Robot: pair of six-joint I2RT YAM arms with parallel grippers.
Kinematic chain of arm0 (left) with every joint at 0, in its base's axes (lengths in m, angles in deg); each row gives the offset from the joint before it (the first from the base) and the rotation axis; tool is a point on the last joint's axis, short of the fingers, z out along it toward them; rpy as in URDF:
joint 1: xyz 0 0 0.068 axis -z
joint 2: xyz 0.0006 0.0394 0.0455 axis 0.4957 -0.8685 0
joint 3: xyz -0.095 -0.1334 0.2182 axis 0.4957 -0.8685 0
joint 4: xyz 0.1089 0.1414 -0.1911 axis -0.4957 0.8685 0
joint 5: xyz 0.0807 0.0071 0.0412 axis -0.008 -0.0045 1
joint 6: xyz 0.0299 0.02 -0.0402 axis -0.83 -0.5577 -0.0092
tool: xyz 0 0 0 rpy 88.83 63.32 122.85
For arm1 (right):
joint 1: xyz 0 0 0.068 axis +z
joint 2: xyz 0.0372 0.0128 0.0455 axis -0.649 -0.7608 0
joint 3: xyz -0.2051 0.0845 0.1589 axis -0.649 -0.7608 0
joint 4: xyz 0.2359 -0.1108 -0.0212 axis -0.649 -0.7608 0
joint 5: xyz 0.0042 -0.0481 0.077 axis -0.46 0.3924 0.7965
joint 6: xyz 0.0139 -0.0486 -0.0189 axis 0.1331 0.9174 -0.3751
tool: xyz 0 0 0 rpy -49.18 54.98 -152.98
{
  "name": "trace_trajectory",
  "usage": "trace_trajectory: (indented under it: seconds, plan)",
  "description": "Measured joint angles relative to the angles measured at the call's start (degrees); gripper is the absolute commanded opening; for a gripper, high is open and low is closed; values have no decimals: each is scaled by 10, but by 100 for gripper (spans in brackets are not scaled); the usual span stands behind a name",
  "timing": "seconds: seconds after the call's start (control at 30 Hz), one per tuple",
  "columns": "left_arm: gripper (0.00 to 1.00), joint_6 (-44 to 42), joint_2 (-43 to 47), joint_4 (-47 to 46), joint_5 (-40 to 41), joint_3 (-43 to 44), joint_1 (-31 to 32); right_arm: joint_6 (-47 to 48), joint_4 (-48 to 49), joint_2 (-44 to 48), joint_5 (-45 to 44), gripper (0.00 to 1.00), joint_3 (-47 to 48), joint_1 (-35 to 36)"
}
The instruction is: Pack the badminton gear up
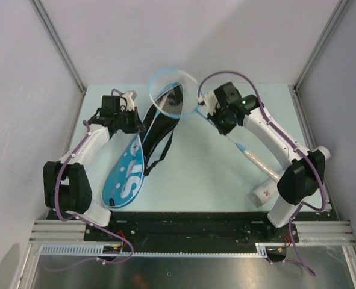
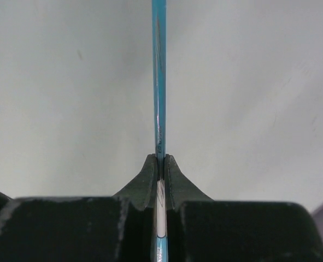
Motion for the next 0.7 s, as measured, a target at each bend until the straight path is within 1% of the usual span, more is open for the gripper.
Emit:
trace_trajectory:
  seconds: [0.13, 0.23, 0.3, 0.37, 0.47, 0.6, 0.7]
  plan:
    - [0, -6, 0, -1, 9, -2, 0, 73, -21, 25, -39, 0, -119, 3]
    - [0, -8, 0, -2, 16, -2, 0, 126, -27, 80, -56, 0, -210, 9]
    - [0, -9, 0, -3, 18, -2, 3, 158, -32, 120, -62, 0, -241, 23]
    - [0, -10, 0, -3, 23, -2, 6, 182, -33, 160, -70, 0, -259, 44]
    - [0, -18, 0, -3, 27, -2, 14, 217, -26, 193, -74, 0, -260, 68]
    - [0, -49, 8, -3, 53, -6, 41, 242, -26, 181, -93, 0, -260, 77]
    - [0, -81, 30, -2, 81, -18, 79, 258, -26, 162, -102, 0, -262, 78]
